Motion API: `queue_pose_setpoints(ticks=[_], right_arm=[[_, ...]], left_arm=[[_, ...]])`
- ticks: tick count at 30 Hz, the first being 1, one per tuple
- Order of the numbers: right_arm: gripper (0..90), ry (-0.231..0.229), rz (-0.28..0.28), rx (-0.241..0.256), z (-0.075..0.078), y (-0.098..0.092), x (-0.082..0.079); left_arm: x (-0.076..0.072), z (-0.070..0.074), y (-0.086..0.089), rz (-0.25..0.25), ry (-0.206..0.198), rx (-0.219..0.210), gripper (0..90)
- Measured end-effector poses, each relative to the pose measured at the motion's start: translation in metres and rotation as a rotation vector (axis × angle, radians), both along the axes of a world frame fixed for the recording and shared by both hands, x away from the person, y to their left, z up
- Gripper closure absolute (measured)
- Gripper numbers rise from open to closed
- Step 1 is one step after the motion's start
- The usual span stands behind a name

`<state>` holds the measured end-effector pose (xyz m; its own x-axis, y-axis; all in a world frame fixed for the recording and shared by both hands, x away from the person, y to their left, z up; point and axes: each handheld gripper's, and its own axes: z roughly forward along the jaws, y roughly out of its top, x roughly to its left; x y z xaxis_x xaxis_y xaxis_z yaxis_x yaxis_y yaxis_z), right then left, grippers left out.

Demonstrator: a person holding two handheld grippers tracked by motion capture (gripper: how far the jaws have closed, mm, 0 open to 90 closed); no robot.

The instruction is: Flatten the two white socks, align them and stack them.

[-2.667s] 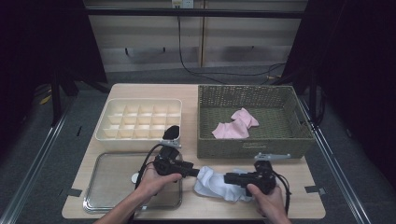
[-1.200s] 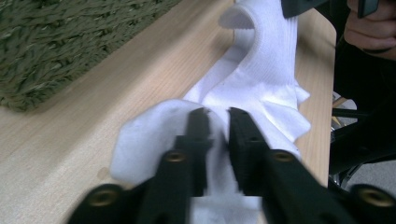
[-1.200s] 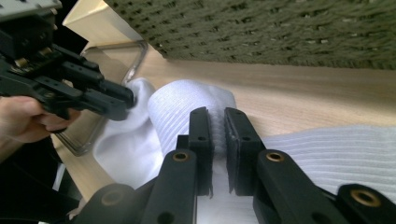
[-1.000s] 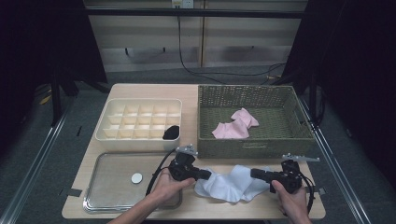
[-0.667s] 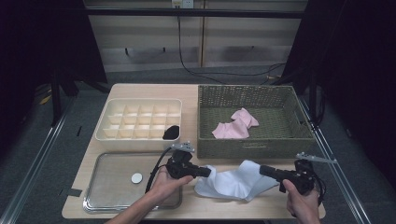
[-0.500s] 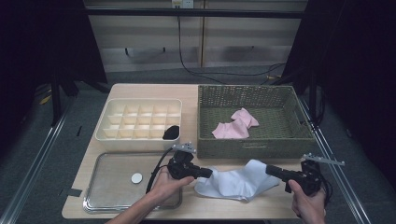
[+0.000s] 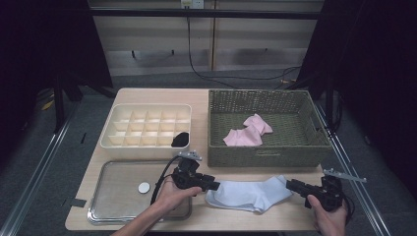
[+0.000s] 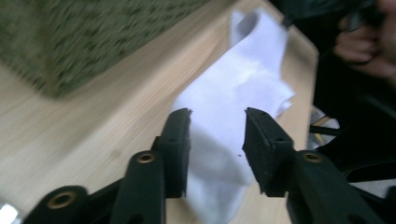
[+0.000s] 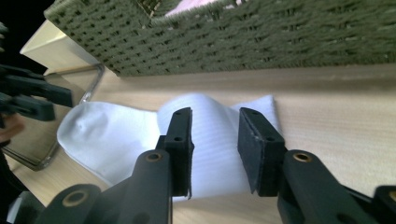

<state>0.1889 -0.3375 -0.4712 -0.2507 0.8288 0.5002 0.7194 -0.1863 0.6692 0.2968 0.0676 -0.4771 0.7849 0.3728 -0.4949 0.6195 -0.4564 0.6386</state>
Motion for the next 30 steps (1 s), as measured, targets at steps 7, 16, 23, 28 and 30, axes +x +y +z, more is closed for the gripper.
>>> queue_pose_setpoints(ticks=[7,16,23,28,30], right_arm=[[68.3,0.027,0.014,-0.056,-0.004,0.002,0.022],[63.7,0.066,0.088,0.004,-0.012,0.014,0.025],[86.7,0.030,0.171,-0.027,-0.008,0.032,0.019],[87.9,0.032,0.239,0.007,-0.008,0.049,0.020],[87.7,0.042,0.274,0.017,-0.009,0.059,0.018]], left_arm=[[-0.002,-0.010,-0.010,-0.001,-0.014,0.095,65.3],[-0.001,-0.012,-0.007,-0.020,0.008,0.082,74.6],[-0.001,-0.012,-0.007,-0.018,0.009,0.079,73.0],[-0.001,-0.011,-0.007,-0.016,0.013,0.075,72.0],[-0.001,-0.011,-0.007,-0.013,0.015,0.071,72.1]])
